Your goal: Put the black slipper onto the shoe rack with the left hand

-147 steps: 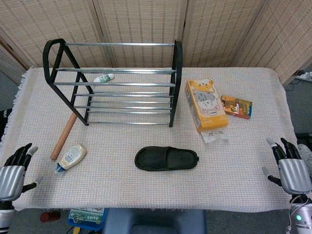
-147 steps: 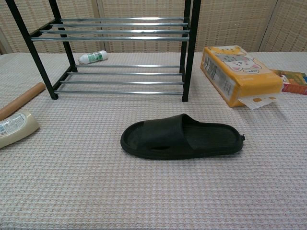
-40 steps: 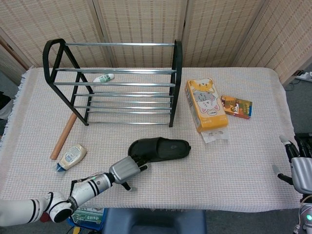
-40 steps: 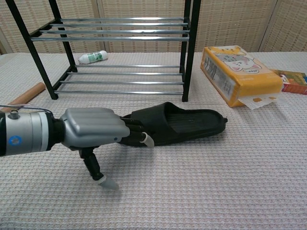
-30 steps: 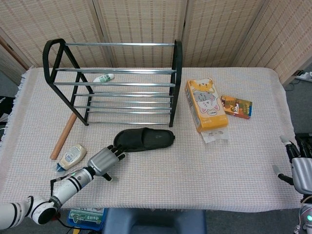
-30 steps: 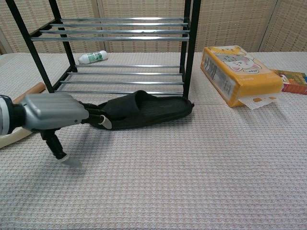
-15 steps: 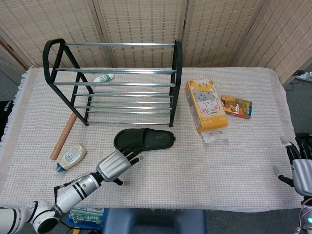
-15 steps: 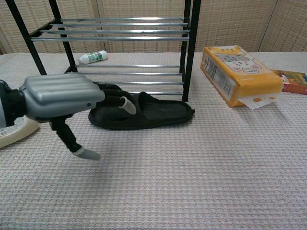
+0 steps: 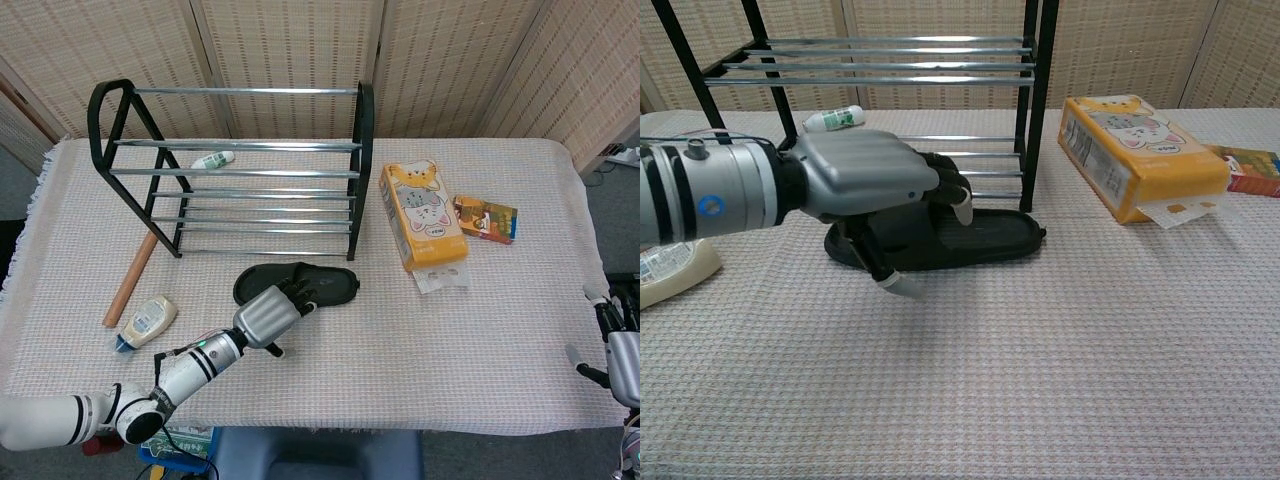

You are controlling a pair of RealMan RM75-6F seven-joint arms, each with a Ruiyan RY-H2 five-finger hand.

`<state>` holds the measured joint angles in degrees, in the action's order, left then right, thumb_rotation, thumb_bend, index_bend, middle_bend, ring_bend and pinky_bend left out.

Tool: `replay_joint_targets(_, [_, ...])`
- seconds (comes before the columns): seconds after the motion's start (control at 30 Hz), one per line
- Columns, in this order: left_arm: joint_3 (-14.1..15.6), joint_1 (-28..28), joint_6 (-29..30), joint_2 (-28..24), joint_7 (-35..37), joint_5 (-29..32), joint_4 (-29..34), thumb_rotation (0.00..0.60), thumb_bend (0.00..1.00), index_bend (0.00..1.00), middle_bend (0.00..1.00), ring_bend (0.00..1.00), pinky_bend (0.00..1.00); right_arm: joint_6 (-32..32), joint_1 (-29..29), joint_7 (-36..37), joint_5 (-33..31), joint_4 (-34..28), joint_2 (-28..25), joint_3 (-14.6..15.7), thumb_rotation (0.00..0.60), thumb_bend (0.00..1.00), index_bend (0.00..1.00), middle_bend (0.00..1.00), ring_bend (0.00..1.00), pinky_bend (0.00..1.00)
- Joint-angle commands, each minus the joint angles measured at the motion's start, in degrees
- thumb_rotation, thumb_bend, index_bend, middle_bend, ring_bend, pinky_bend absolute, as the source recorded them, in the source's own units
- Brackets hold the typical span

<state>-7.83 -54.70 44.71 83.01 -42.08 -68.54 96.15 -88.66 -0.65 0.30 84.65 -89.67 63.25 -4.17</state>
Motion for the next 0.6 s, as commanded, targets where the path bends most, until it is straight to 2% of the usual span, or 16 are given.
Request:
replay_joint_targets(0.03, [-0.55,-2.97,-1.13,2.41,-3.92,4.58,-2.68,0.340,0.20,0.25,0.18,0.09,0.26,0.25,0.05,0.31,-0.15,0.16,0.10,0.08,0.600,0.26,0.07,0.19,0.09,0.11])
replay_joint_targets(0.23, [0.15,-5.41,-0.38,4.50,-8.42,10.18,-4.87,0.366,0.20,0.27,0.19,0.09,0.26,0.69,0.26,1.13,-0.63,0.75,0.12,0.16,0.600,0.26,0.07,0.19,0.09,0.11])
replay_joint_targets(0.47, [2.88,-9.03,0.79,6.46,-15.87,13.22,-7.15,0.372,0.20,0.34,0.27,0.10,0.26,1.30,0.42,2.19,-0.93,1.49,0.10,0.33,0.600,0.26,0.07,0.19,0.09,0.11])
replay_joint_targets(0.6, [5.00,-10.18,2.05,6.35,-19.75,13.59,-6.74,0.385,0.21,0.40,0.33,0.13,0.26,1.40,0.56,2.72,-1.13,1.60,-0.12,0.30,0.600,0.26,0.07,0.19,0.09,0.11])
